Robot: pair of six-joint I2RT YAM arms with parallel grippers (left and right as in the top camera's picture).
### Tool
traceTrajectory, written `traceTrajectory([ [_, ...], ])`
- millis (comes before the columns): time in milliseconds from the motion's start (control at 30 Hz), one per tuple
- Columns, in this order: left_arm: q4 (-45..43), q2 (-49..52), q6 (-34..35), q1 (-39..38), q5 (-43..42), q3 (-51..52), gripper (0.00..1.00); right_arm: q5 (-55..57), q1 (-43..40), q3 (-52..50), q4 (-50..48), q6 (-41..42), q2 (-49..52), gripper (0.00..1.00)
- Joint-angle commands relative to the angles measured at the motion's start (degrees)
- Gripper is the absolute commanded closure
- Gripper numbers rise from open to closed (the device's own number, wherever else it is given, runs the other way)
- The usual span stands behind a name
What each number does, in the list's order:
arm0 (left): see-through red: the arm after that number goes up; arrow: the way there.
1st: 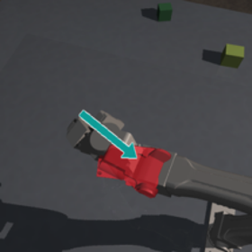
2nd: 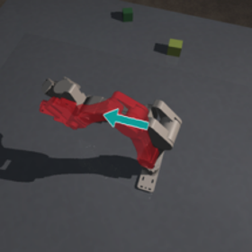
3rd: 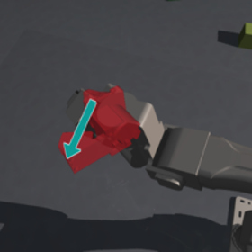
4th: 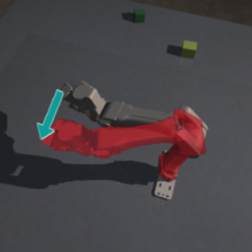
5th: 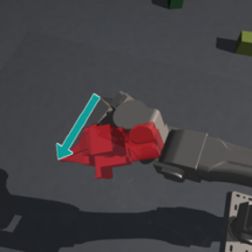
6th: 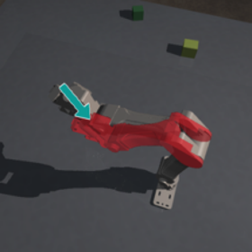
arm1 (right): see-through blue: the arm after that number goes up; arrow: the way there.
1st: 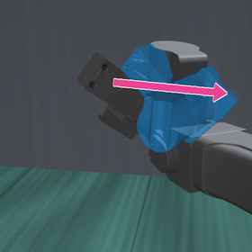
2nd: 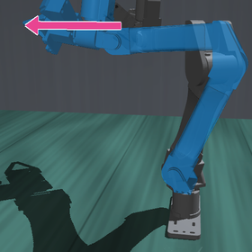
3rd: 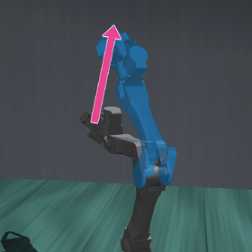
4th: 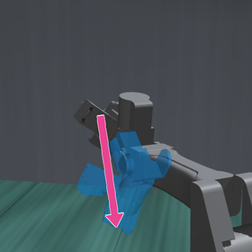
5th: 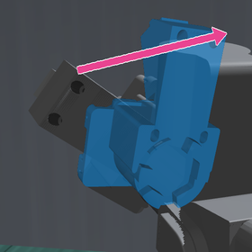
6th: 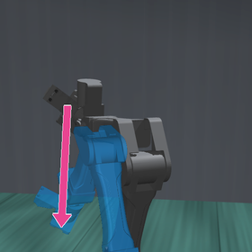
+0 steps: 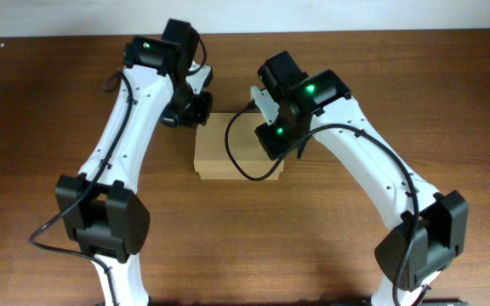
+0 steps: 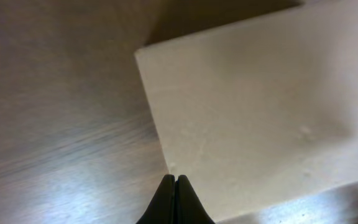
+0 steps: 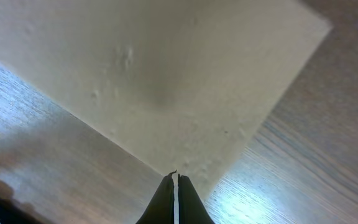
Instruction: Pack container
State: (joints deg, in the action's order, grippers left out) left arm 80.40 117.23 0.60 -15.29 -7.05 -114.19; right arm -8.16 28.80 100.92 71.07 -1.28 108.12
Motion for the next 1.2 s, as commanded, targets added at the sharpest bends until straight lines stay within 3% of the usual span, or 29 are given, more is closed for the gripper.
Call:
traceTrajectory([
  [0, -3.45, -0.04, -1.55, 0.13, -3.89, 6.36, 0.98, -2.21, -0.37, -3.8, -1.88, 0.33, 0.83, 0.96],
  [267, -9.38, -0.04, -1.53, 0.07, -5.22, 16.15, 0.98, -2.4, -0.44, -13.11, -8.35, 2.25, 1.66, 0.96],
  [467, -7.65, -0.28, -1.53, 0.28, -4.96, 14.12, 0.98, -2.12, -1.07, -9.75, -8.26, 2.69, 0.26, 0.96],
  [633, -1.29, -1.18, -1.49, 2.32, -3.13, 3.3, 0.99, 1.27, -4.35, 0.17, -5.95, 2.69, -3.02, 0.96],
  [833, 2.16, -2.69, -1.27, 6.4, -2.08, -17.92, 0.98, 11.96, -10.88, 18.12, -2.29, 2.6, -6.05, 0.96],
  [1033, 3.26, -2.99, -1.27, 10.99, -0.72, -36.72, 0.91, 12.09, -17.0, 34.29, 1.29, 1.7, -6.54, 0.96],
  [1167, 2.93, -3.93, -1.31, 12.85, 1.33, -44.37, 0.77, 12.13, -18.69, 44.52, 1.36, -1.75, -7.06, 0.96],
])
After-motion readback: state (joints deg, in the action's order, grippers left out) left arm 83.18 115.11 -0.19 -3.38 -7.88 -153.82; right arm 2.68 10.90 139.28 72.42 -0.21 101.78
